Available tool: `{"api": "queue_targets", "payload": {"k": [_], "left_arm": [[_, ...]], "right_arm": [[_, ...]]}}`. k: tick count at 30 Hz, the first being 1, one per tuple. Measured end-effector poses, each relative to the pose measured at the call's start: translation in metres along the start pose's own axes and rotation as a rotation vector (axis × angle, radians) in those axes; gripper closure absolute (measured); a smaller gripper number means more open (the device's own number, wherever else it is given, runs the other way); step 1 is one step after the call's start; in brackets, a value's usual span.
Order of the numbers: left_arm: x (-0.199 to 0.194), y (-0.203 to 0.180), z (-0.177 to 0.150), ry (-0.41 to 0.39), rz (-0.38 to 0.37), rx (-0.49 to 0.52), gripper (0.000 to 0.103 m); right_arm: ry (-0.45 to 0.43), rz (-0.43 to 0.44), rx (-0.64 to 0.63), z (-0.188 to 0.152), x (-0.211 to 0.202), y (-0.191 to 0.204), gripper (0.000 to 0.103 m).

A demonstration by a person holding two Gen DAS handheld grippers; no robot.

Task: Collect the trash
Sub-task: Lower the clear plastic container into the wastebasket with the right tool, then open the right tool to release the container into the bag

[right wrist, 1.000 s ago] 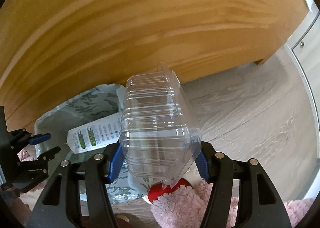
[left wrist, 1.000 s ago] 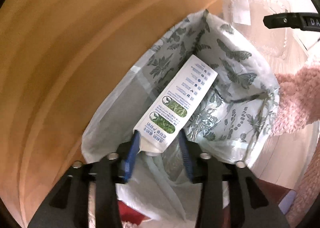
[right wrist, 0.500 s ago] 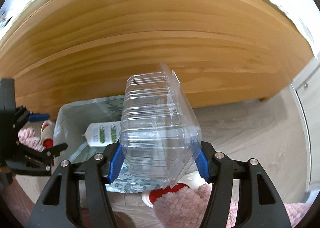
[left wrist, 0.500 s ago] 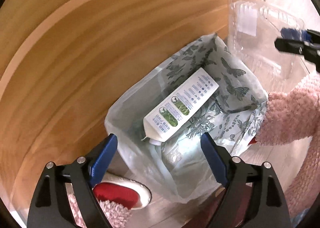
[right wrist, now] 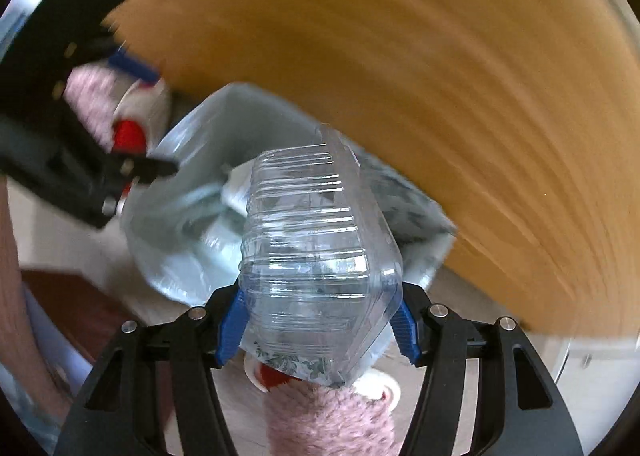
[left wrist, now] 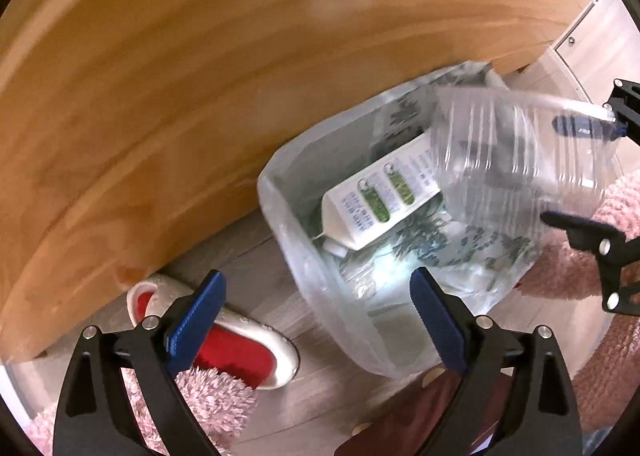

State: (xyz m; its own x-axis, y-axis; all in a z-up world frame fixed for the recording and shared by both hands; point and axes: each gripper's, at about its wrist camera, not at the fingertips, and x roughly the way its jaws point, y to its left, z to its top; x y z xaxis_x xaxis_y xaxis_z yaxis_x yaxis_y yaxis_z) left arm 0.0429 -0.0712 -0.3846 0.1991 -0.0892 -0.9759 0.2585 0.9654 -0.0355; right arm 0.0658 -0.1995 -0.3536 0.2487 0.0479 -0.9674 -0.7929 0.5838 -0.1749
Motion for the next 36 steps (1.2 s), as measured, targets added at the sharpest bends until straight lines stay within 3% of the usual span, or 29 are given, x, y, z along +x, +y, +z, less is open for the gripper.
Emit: {"api": "queue_targets", "payload": {"k": [7,19,30,36], "left_arm": [[0.014,0.017,0.003,0.053,0.016,-0.044,0.012],[0.035,0.037,0.003,0.158,0.071,-0.087,0.012],[0.040,0.051,0.004,0.194,0.081,-0.123,0.012],[0.042,0.055,0.004,0.204,0.092,-0.132,0.012]], "right_arm": [[0.108,0.113,-0.279,0.020,0.045,0.026,0.044],[0.218,0.228,-0.619,0.031,0.091,0.064,0.044],[0.261,0.255,-0.670,0.036,0.138,0.076,0.044],[0.244,0.312,-0.593,0.038,0.148,0.075,0.042]]}}
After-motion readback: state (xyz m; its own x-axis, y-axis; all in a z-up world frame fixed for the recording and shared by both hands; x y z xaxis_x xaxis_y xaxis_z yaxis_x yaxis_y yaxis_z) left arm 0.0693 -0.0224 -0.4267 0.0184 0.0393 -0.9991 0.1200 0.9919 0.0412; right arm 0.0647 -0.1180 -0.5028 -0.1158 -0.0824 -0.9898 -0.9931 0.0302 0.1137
